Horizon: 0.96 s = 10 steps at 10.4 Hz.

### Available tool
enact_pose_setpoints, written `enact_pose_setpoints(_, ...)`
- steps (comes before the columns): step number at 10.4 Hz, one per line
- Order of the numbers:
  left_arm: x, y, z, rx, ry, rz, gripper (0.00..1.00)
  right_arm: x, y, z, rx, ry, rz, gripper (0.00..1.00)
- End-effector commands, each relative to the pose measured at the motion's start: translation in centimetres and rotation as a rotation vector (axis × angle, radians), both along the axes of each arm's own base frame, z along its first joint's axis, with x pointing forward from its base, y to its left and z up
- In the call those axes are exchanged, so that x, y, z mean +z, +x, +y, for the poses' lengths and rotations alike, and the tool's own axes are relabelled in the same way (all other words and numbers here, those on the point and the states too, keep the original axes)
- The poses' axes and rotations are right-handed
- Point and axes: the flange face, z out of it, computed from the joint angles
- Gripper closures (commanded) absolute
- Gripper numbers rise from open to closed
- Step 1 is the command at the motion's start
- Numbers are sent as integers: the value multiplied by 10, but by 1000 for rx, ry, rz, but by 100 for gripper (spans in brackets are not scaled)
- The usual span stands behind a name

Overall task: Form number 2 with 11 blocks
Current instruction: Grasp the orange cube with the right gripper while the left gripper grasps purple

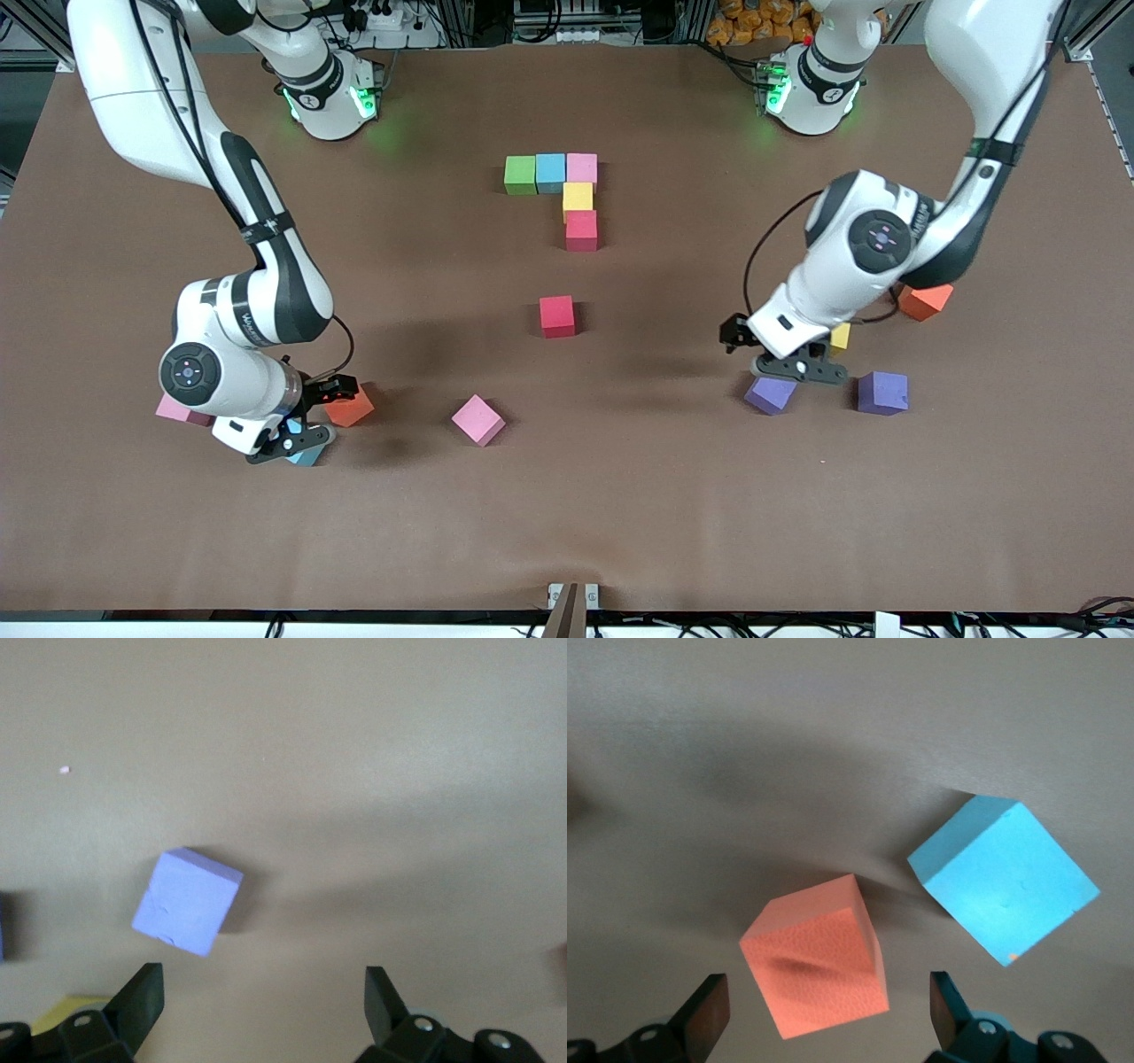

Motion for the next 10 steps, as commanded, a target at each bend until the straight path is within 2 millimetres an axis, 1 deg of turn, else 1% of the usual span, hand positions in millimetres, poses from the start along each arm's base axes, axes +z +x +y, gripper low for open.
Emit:
enact_pose_setpoints(1,-14,31,20,-158,-17,-13,0,-7,-1,9,26,13,-5,0)
enact_pose_setpoints(3,-33,46,36,-262,-16,-16,0,-17,-6,12,75,14,-12,0)
enact_pose_setpoints(5,-51,48,36,-315,-15,-2,0,-27,-12,13,107,18,-25,0)
enact_pose_setpoints(7,-60,48,37,-355,44,-12,0,-29,-13,13,111,17,-23,0)
enact_pose_setpoints(8,-65,48,41,-358,53,-8,0,-30,-13,12,110,16,-22,0)
enact_pose_setpoints(10,-66,48,42,-359,56,-7,0,-36,-15,10,110,17,-27,0)
